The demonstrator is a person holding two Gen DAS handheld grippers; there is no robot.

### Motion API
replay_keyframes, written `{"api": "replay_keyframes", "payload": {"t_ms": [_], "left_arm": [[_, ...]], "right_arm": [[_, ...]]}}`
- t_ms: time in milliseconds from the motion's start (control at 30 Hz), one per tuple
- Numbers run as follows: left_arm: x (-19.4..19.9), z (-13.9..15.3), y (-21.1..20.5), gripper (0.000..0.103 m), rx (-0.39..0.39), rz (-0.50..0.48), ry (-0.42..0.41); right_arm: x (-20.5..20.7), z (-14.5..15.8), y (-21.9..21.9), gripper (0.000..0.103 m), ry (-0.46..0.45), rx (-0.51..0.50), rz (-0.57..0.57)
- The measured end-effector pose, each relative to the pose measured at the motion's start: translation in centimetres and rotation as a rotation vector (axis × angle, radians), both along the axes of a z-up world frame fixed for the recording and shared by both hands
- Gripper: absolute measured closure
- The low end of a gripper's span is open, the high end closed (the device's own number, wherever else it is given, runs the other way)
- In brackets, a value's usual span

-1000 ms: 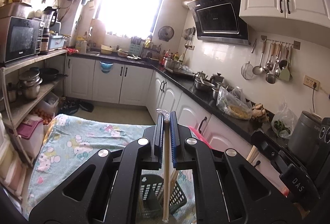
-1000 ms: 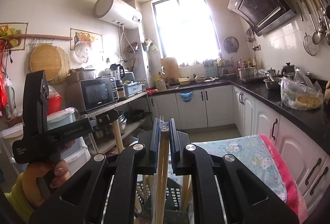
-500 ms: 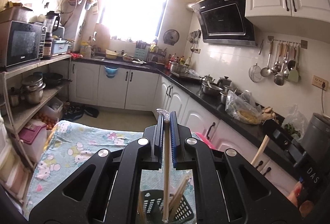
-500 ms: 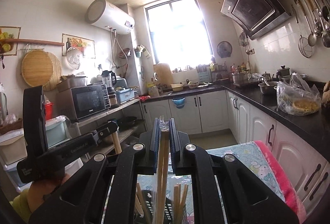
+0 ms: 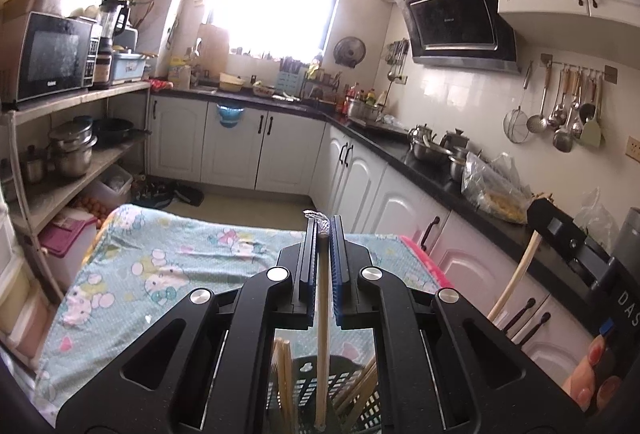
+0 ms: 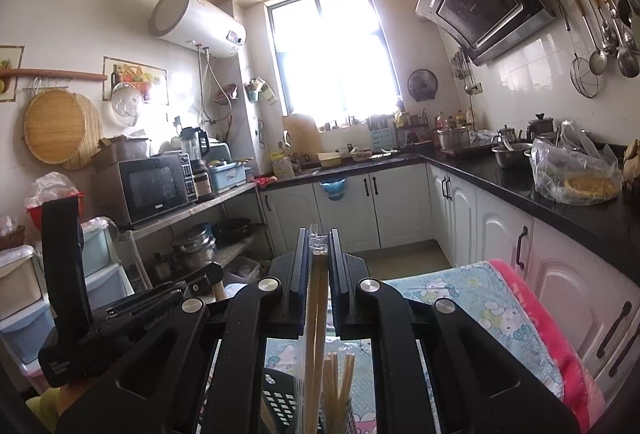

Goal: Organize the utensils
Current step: 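Open the left gripper into the caddy while the right gripper releases its chopstick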

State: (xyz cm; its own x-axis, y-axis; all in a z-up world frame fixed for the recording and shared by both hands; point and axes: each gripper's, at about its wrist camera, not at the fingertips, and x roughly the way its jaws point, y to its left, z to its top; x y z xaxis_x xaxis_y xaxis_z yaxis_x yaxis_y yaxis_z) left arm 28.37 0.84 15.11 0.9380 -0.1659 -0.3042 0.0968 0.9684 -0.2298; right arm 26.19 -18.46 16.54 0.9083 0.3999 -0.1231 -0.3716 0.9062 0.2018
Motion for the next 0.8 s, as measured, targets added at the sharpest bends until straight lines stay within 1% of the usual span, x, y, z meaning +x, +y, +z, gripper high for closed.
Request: {"api": "replay_keyframes", "payload": {"t_ms": [333,800], "left_arm": [[1.0,-2.7,0.3,0.100,-0.013,0.003,0.050],[0.9,-4.8,0.7,0.100,-0.027,-0.005,0.091]], "right_arm": [[1.2,-2.6,0.5,0.093,0.045,-0.010,-0.010],[1.4,-4.5,0.9,0.091,0.092,-0.005,-0.006]]}}
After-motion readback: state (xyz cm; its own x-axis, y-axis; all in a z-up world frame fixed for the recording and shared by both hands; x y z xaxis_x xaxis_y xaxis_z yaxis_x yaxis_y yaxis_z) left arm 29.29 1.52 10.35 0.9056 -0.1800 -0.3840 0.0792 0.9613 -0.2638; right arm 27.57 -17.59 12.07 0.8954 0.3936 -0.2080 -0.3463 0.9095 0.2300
